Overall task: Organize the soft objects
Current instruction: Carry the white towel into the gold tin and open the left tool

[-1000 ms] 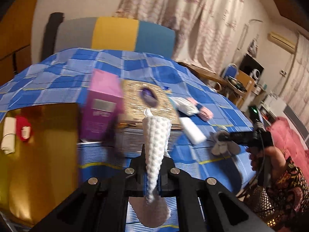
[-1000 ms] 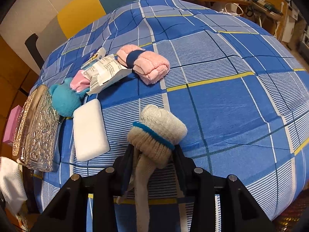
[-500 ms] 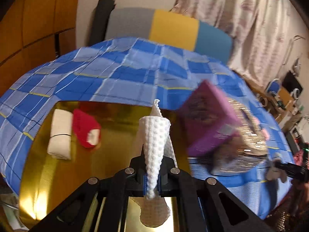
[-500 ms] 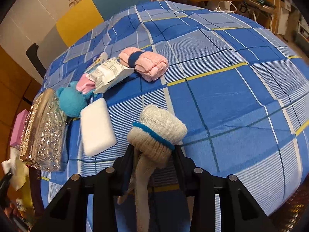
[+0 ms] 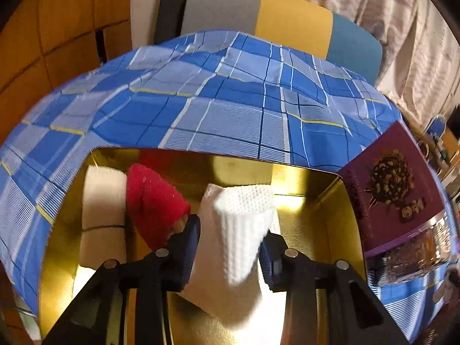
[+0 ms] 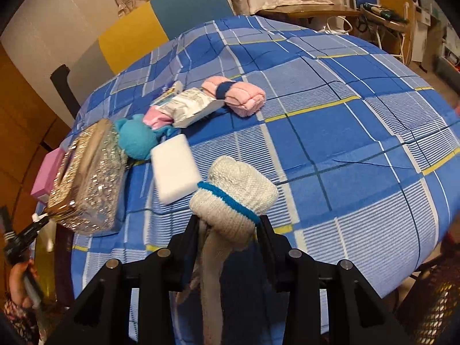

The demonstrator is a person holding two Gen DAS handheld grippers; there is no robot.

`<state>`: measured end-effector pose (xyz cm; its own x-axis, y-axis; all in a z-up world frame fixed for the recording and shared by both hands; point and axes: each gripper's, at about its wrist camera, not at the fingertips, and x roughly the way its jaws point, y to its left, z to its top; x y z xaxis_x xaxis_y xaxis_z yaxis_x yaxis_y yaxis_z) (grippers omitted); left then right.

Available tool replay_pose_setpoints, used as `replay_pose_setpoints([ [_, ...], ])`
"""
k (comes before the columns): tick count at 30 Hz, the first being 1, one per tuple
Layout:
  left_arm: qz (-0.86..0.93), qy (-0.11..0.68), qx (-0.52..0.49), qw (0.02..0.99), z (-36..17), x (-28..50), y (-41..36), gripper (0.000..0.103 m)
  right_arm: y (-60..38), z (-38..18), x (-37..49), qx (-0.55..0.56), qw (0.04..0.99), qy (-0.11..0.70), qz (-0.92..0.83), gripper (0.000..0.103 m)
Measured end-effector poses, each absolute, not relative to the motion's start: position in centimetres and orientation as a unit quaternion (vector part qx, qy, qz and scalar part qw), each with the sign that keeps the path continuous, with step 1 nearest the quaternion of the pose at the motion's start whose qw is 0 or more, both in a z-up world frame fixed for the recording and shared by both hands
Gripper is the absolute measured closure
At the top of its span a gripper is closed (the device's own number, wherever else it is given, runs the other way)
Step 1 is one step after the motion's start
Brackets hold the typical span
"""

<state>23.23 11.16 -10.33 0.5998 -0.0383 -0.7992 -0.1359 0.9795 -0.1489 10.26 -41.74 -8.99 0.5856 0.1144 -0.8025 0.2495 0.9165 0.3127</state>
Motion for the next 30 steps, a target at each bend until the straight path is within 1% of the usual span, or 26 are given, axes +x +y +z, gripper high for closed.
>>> replay_pose_setpoints([
  [7,0.006,0.407,-0.169,0.898,-8.9,19.7,13.0,0.065,-38.9,-6.6,9.3,0.193,0.879,0.437,-0.013,0.063],
  [18,-0.008,0.383,-0.168,0.908,-7.8,14.7,13.7,0.065,-31.1,-2.4,9.7,0.169,0.894,0.408,0.081,0.063],
  [24,-0.053,0.385,-0.210,0.897,-8.7,14.2,14.0,0.051,-24.6,-0.6,10.1,0.129,0.892,0.404,0.157,0.063],
  [26,-0.057,0.387,-0.223,0.893,-8.7,14.3,14.1,0.051,-22.2,-0.4,10.2,0.118,0.889,0.404,0.182,0.063],
  [30,-0.070,0.358,-0.238,0.900,-7.3,13.7,14.4,0.050,-18.0,-0.4,10.6,0.101,0.880,0.409,0.221,0.063],
])
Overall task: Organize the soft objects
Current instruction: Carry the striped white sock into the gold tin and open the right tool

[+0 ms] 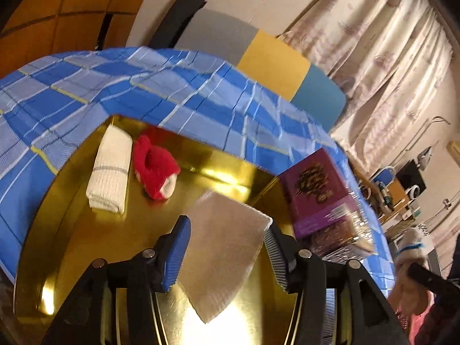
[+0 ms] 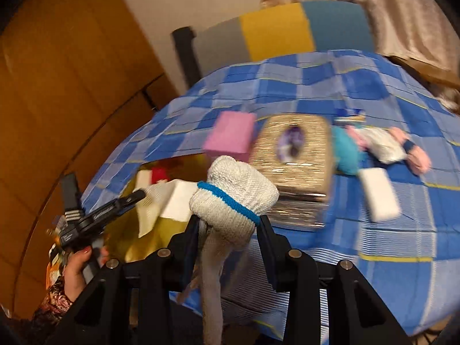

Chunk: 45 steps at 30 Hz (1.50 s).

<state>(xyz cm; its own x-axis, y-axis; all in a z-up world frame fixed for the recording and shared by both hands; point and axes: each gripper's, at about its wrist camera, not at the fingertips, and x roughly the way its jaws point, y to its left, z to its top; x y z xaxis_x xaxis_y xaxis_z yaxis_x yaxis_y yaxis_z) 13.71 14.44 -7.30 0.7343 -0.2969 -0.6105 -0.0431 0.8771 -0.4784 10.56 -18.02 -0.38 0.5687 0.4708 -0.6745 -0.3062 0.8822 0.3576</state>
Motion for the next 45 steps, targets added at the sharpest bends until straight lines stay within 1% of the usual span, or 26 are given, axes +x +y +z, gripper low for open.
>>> replay_pose_setpoints([
  [2,-0.086,0.341,-0.249,0.902,-6.6,13.3,14.8,0.044,-15.8,-0.6,11.1,0.090,0.875,0.413,0.238,0.063],
  [4,-0.100,0.329,-0.272,0.899,-6.1,12.8,15.3,0.025,-13.5,-1.0,11.7,0.080,0.867,0.420,0.256,0.063],
  [5,-0.104,0.327,-0.279,0.897,-6.0,12.7,15.5,0.024,-12.4,-1.2,11.9,0.074,0.865,0.422,0.262,0.063],
  [9,-0.078,0.335,-0.277,0.897,-5.9,12.7,16.0,0.024,-7.8,-2.6,13.6,0.035,0.857,0.434,0.276,0.063],
  [13,0.006,0.345,-0.240,0.907,-5.7,12.0,16.6,0.025,-3.8,-4.5,16.6,-0.007,0.854,0.448,0.264,0.063],
  [18,0.050,0.343,-0.204,0.916,-5.8,10.1,16.9,0.025,-0.2,-6.3,20.3,-0.071,0.854,0.457,0.237,0.063],
  [23,0.060,0.344,-0.226,0.909,-6.6,8.8,18.0,0.025,1.5,-8.4,23.7,-0.120,0.853,0.470,0.195,0.062],
  [24,0.062,0.346,-0.230,0.907,-6.7,8.8,18.2,0.025,1.6,-8.6,24.1,-0.125,0.852,0.472,0.188,0.060],
  [26,0.065,0.347,-0.234,0.906,-6.9,8.7,18.3,0.025,1.9,-9.0,24.7,-0.133,0.855,0.470,0.171,0.058],
  [28,0.070,0.345,-0.237,0.905,-6.9,8.7,18.5,0.025,2.0,-8.6,24.5,-0.129,0.862,0.457,0.176,0.050],
  [29,0.072,0.342,-0.238,0.906,-6.9,8.6,18.6,0.025,1.9,-8.4,24.2,-0.128,0.867,0.449,0.175,0.041],
  [31,0.079,0.340,-0.239,0.906,-7.0,8.6,18.9,0.025,1.8,-7.7,23.1,-0.122,0.871,0.438,0.188,0.039],
  [34,0.091,0.336,-0.253,0.903,-7.2,8.3,19.6,0.025,1.9,-7.8,21.2,-0.111,0.857,0.451,0.222,0.041],
  [35,0.094,0.334,-0.256,0.902,-7.2,8.2,19.8,0.025,2.1,-8.1,20.8,-0.110,0.848,0.461,0.235,0.044],
  [36,0.102,0.331,-0.261,0.901,-7.2,8.0,20.1,0.025,2.4,-8.6,20.3,-0.107,0.835,0.476,0.255,0.051],
  [38,0.108,0.327,-0.265,0.901,-7.2,7.9,20.5,0.025,3.0,-9.6,19.8,-0.103,0.814,0.498,0.280,0.060],
  [39,0.111,0.323,-0.267,0.901,-7.1,7.8,20.7,0.025,3.3,-10.3,19.8,-0.096,0.803,0.512,0.289,0.063],
  [42,0.115,0.322,-0.272,0.899,-7.1,7.7,21.0,0.025,3.9,-11.8,20.6,-0.080,0.791,0.533,0.289,0.063],
  [45,0.114,0.325,-0.271,0.899,-7.1,7.8,21.0,0.025,4.8,-12.8,22.2,-0.086,0.793,0.538,0.272,0.063],
])
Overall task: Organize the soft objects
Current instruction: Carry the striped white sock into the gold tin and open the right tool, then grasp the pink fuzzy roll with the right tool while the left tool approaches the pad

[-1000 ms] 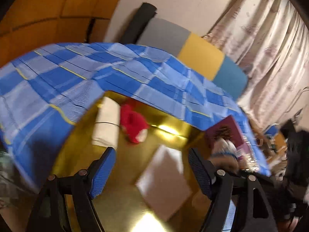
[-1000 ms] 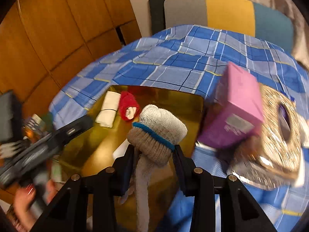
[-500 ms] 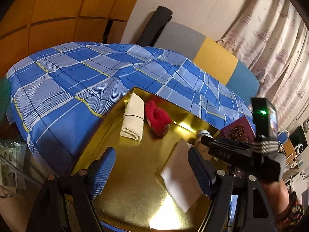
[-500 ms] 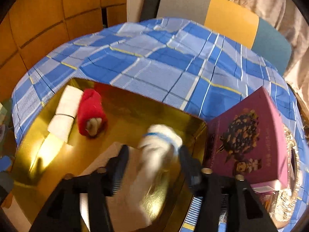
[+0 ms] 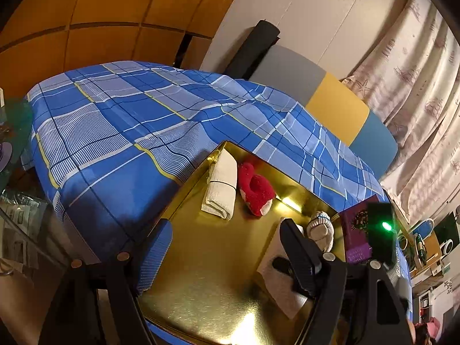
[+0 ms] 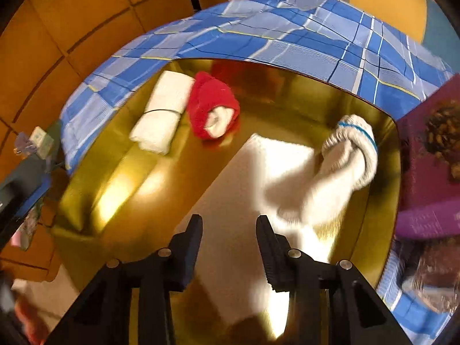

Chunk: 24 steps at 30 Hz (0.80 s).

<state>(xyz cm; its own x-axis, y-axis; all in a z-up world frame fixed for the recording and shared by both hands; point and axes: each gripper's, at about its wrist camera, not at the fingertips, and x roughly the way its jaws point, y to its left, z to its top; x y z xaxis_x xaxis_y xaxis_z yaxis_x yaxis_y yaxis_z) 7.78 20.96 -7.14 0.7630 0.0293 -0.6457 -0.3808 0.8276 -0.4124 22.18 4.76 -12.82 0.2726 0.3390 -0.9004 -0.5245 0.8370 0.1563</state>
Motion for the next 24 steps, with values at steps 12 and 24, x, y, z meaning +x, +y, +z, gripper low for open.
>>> replay_pose_setpoints([
  [12,0.101,0.331,-0.260,0.902,-7.4,7.9,19.9,0.025,4.8,-10.2,26.3,-0.006,0.815,0.515,0.266,0.061],
  [24,0.043,0.343,-0.229,0.910,-7.6,8.0,16.2,0.025,-6.4,0.4,16.1,0.029,0.888,0.377,0.262,0.057],
])
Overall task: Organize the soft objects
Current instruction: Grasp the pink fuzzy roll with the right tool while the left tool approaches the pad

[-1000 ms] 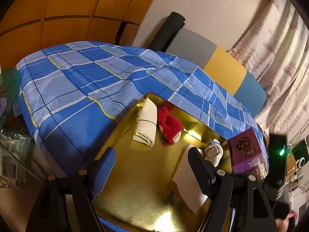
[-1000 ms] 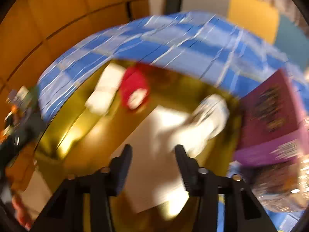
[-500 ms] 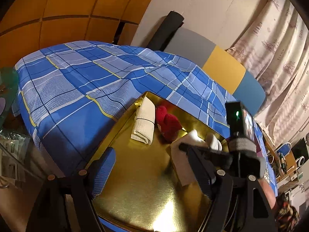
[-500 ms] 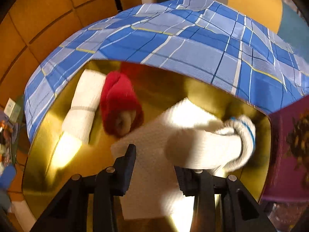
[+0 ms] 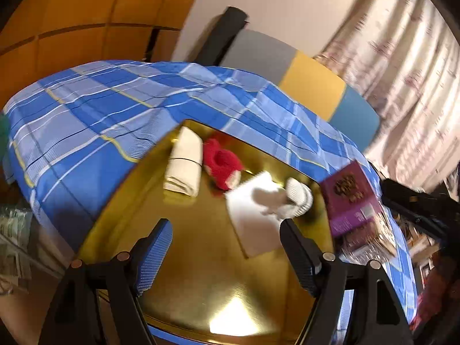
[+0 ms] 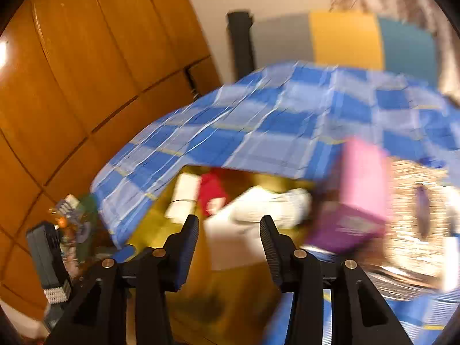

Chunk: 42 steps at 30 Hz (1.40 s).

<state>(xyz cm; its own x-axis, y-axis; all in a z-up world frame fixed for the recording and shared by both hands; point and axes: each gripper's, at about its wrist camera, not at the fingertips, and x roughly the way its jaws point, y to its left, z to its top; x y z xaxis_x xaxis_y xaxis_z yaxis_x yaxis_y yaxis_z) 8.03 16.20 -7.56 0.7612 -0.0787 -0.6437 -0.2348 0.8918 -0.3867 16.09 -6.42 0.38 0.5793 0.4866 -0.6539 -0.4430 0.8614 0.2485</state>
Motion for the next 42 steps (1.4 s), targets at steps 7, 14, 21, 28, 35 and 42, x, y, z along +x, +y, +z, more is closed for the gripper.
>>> replay_pose_setpoints([
  [7,-0.031,0.356,-0.191,0.914,-7.4,7.9,11.7,0.025,-16.7,-0.6,13.8,0.044,0.910,0.382,0.152,0.054],
  [14,-0.111,0.372,-0.148,0.909,-7.7,6.7,5.5,0.025,-26.6,-5.4,12.5,0.084,0.892,0.442,0.042,0.053],
  [21,-0.175,0.397,-0.111,0.894,-8.1,5.6,-1.0,0.025,-34.1,-9.8,11.9,0.091,0.870,0.484,-0.022,0.053],
  [28,-0.208,0.420,-0.081,0.880,-8.0,5.8,-5.7,0.025,-38.7,-11.1,13.5,0.075,0.867,0.491,-0.038,0.048],
  [35,-0.227,0.435,-0.072,0.868,-7.8,6.9,-8.9,0.025,-43.4,-9.3,19.8,0.053,0.881,0.464,-0.071,0.041],
  [42,-0.256,0.448,-0.059,0.855,-7.6,7.6,-11.5,0.025,-45.7,-8.7,28.7,0.027,0.881,0.462,-0.093,0.039],
])
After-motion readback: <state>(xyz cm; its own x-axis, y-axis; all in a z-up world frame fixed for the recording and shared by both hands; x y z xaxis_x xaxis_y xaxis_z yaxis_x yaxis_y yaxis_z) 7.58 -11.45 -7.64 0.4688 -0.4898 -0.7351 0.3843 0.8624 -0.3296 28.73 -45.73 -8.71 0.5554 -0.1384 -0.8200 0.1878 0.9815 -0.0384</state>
